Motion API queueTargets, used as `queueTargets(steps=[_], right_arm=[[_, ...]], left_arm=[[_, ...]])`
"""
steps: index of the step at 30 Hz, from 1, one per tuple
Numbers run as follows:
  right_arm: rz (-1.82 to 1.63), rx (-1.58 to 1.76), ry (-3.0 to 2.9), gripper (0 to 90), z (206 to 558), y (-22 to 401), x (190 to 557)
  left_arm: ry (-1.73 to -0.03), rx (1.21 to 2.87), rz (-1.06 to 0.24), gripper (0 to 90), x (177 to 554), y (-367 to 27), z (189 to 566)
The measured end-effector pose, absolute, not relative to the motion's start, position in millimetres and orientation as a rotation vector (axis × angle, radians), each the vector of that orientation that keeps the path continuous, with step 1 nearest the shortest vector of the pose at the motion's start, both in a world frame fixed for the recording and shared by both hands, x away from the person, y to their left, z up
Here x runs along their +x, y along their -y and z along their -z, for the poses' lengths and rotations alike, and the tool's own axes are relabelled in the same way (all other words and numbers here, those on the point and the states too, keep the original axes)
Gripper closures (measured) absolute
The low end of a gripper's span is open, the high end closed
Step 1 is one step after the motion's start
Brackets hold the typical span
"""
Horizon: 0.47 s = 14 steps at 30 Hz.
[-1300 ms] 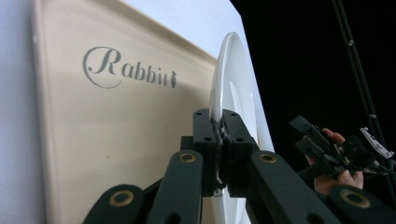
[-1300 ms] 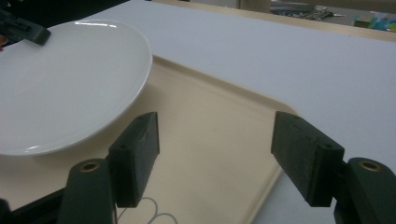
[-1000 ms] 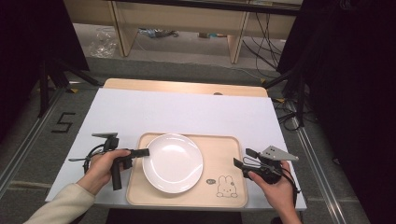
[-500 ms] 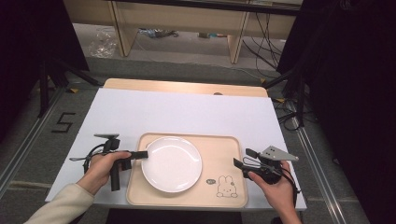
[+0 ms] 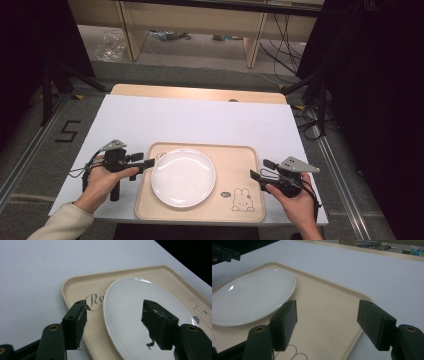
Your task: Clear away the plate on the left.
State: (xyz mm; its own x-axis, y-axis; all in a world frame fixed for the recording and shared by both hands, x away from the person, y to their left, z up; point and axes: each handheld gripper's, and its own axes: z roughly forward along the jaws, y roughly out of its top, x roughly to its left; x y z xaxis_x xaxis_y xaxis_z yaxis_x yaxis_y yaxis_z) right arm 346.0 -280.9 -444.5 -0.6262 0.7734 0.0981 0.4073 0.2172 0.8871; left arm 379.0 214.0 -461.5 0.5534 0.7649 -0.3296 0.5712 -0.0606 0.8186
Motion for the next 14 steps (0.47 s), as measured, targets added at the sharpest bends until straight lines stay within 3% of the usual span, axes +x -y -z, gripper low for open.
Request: queueTargets(steps=[4, 14], right_arm=[[-1.378, 1.102, -2.136, 33.1, 444, 282, 346], [-1.330, 1.078, -2.141, 33.1, 444, 283, 346]], left_arm=[[-1.030, 1.739, -0.309, 35.3, 365, -225, 456], [-1.004, 1.715, -0.292, 38.6, 344, -244, 459]])
